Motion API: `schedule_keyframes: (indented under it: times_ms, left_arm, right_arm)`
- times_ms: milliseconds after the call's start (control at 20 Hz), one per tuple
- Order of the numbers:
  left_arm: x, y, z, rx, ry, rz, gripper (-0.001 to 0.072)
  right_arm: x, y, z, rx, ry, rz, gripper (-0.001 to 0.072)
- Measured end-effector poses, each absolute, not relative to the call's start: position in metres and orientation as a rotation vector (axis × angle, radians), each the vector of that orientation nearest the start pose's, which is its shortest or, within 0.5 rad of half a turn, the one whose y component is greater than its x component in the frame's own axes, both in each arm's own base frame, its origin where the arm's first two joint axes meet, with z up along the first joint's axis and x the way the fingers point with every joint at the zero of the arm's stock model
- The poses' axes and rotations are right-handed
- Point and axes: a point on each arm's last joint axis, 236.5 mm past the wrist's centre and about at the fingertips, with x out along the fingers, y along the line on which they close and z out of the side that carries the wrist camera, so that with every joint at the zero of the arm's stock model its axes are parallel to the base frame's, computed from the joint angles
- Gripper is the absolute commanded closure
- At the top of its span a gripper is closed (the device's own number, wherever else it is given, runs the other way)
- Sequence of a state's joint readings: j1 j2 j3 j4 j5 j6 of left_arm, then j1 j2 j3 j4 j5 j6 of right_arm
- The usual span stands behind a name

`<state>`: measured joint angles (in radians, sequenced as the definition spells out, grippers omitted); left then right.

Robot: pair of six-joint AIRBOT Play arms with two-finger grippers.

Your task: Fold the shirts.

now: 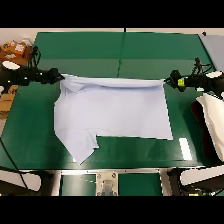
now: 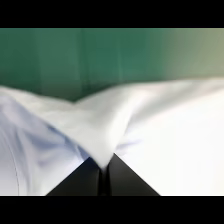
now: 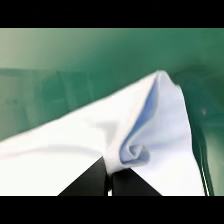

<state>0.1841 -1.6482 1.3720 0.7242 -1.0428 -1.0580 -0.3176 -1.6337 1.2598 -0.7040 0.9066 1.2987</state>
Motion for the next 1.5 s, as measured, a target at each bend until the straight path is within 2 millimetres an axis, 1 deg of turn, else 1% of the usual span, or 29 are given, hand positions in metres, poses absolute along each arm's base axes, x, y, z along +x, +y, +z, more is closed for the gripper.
schedule_keyframes:
  times_ms: [100,200,300,350,400,450,500,550,650,700,750,800,850,900,950,1050,1150,1250,1350,1400,1450,1500]
  left_arm:
    - [0.477,-0.060,-0.014,-0.462,1.136,-0.457,0.0683]
    - [0.459,-0.057,-0.024,-0.439,1.221,-0.454,0.0682]
    - [0.453,-0.056,-0.029,-0.421,1.255,-0.445,0.0682]
    - [0.449,-0.057,-0.031,-0.415,1.271,-0.446,0.0682]
    - [0.447,-0.059,-0.033,-0.407,1.284,-0.448,0.0680]
    - [0.444,-0.062,-0.035,-0.400,1.296,-0.452,0.0563]
    - [0.441,-0.065,-0.036,-0.397,1.310,-0.458,0.0224]
    - [0.438,-0.068,-0.036,-0.398,1.326,-0.464,0.0169]
    - [0.428,-0.069,-0.034,-0.402,1.371,-0.472,0.0170]
    - [0.423,-0.067,-0.030,-0.409,1.397,-0.478,0.0172]
    - [0.416,-0.064,-0.027,-0.419,1.428,-0.479,0.0283]
    - [0.411,-0.059,-0.023,-0.433,1.456,-0.473,0.0475]
    - [0.405,-0.055,-0.018,-0.446,1.484,-0.472,0.0662]
    - [0.398,-0.051,-0.014,-0.462,1.511,-0.471,0.0682]
    - [0.392,-0.047,-0.009,-0.471,1.529,-0.471,0.0683]
    - [0.382,-0.041,0.001,-0.479,1.545,-0.455,0.0683]
    - [0.367,-0.039,0.011,-0.469,1.545,-0.436,0.0684]
    - [0.341,-0.040,0.019,-0.458,1.538,-0.411,0.0683]
    - [0.308,-0.043,0.020,-0.451,1.521,-0.374,0.0683]
    - [0.288,-0.047,0.019,-0.458,1.517,-0.359,0.0681]
    - [0.270,-0.050,0.016,-0.464,1.516,-0.338,0.0680]
    - [0.253,-0.053,0.012,-0.479,1.510,-0.317,0.0679]
  right_arm:
    - [0.476,-0.009,-0.037,0.803,1.070,0.126,0.0698]
    - [0.458,-0.005,-0.046,0.806,1.115,0.117,0.0698]
    - [0.441,0.000,-0.058,0.813,1.164,0.111,0.0697]
    - [0.436,0.001,-0.062,0.817,1.176,0.109,0.0696]
    - [0.431,0.002,-0.065,0.820,1.193,0.105,0.0665]
    - [0.427,0.004,-0.067,0.825,1.206,0.107,0.0509]
    - [0.423,0.004,-0.067,0.830,1.217,0.112,0.0459]
    - [0.420,0.004,-0.066,0.836,1.228,0.118,0.0457]
    - [0.414,-0.003,-0.058,0.866,1.250,0.126,0.0463]
    - [0.408,-0.008,-0.054,0.891,1.271,0.129,0.0485]
    - [0.401,-0.013,-0.051,0.918,1.293,0.130,0.0650]
    - [0.393,-0.018,-0.047,0.948,1.313,0.130,0.0696]
    - [0.384,-0.022,-0.044,0.973,1.336,0.132,0.0695]
    - [0.375,-0.024,-0.042,0.984,1.357,0.135,0.0696]
    - [0.364,-0.024,-0.039,0.997,1.377,0.135,0.0695]
    - [0.346,-0.020,-0.035,1.007,1.397,0.137,0.0695]
    - [0.324,-0.012,-0.029,1.009,1.396,0.129,0.0695]
    - [0.299,-0.002,-0.025,1.009,1.383,0.117,0.0695]
    - [0.273,0.008,-0.021,1.013,1.361,0.093,0.0684]
    - [0.260,0.014,-0.020,1.016,1.347,0.082,0.0575]
    - [0.246,0.022,-0.021,1.022,1.338,0.067,0.0298]
    - [0.234,0.028,-0.023,1.027,1.330,0.056,0.0122]
